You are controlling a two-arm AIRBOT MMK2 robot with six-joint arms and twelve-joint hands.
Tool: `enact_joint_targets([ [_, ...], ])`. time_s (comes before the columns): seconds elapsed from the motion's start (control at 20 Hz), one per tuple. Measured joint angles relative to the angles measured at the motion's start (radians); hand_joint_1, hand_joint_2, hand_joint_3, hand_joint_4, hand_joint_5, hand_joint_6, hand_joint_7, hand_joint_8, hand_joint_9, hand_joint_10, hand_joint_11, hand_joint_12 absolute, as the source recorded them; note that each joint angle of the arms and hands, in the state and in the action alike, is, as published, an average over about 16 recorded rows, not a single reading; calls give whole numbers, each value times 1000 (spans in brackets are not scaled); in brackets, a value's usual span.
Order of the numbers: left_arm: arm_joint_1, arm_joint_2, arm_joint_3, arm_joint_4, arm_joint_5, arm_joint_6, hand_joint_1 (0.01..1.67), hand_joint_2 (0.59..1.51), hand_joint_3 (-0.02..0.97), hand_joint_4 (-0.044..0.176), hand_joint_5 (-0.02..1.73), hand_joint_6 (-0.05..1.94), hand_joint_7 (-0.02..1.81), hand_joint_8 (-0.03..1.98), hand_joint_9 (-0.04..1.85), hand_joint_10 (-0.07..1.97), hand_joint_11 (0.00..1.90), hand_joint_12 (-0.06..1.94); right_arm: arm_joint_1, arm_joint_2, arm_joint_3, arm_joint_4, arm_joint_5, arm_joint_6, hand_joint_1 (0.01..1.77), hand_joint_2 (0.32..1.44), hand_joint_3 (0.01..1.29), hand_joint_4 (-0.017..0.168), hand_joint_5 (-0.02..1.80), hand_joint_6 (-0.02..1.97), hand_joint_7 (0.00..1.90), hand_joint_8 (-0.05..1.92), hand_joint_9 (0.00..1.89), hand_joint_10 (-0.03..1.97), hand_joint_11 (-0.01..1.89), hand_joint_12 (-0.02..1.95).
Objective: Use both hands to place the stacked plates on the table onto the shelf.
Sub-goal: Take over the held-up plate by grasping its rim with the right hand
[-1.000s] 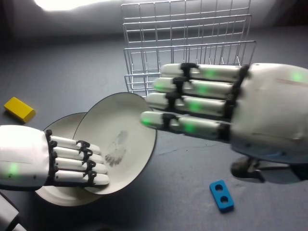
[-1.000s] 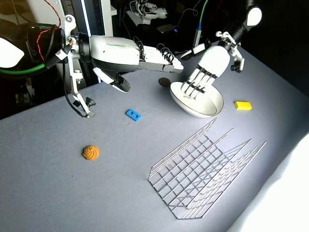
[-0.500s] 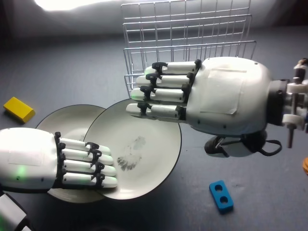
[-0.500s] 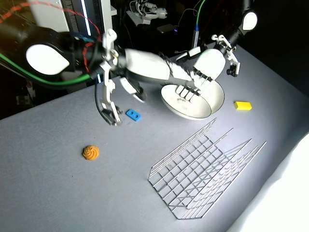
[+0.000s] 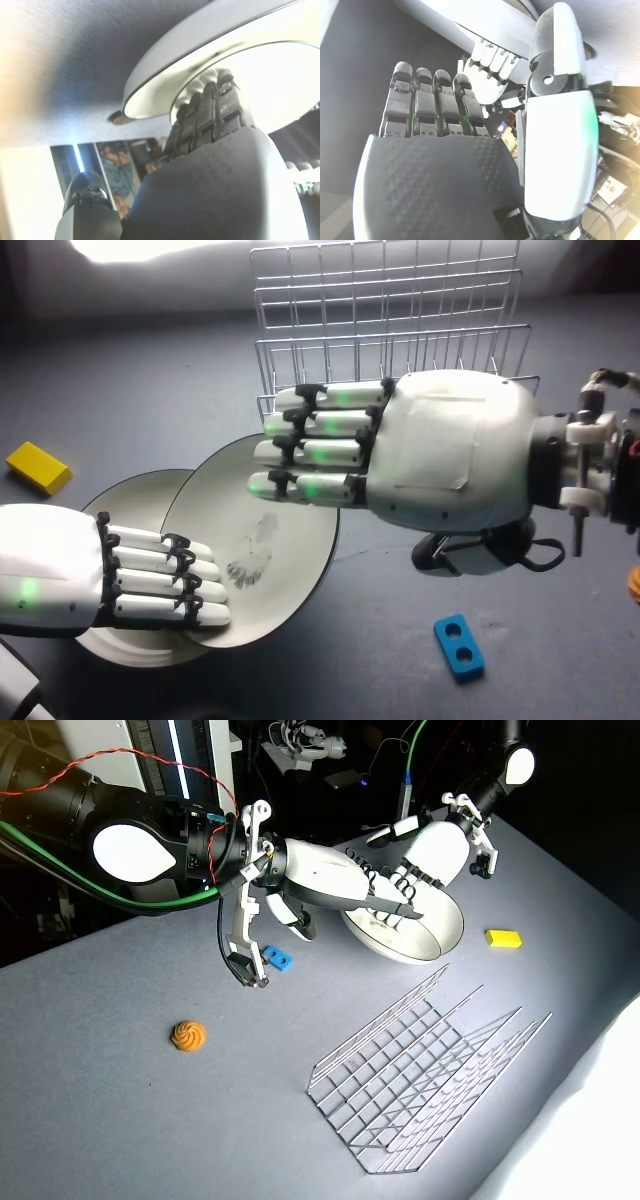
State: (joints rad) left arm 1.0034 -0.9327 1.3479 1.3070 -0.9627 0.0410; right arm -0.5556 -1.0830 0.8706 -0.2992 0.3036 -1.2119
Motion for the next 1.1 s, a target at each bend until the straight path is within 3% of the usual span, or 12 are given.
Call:
enact_joint_targets([
  [0.55,11,-2,17,-29,-10,-14,16,981,16,-7,-9,-22,-11,-18,1,-11,14,13,3,-151,114,1,-34,-33,1136,949,25,2,113,19,65,13,46,8,18,81],
  [1.1,11,-6,25,-36,-15,-19,16,981,16,-5,-9,-22,-11,-18,-4,-11,14,13,7,-313,257,1,-34,-47,1179,913,25,2,381,19,368,13,354,12,94,771],
])
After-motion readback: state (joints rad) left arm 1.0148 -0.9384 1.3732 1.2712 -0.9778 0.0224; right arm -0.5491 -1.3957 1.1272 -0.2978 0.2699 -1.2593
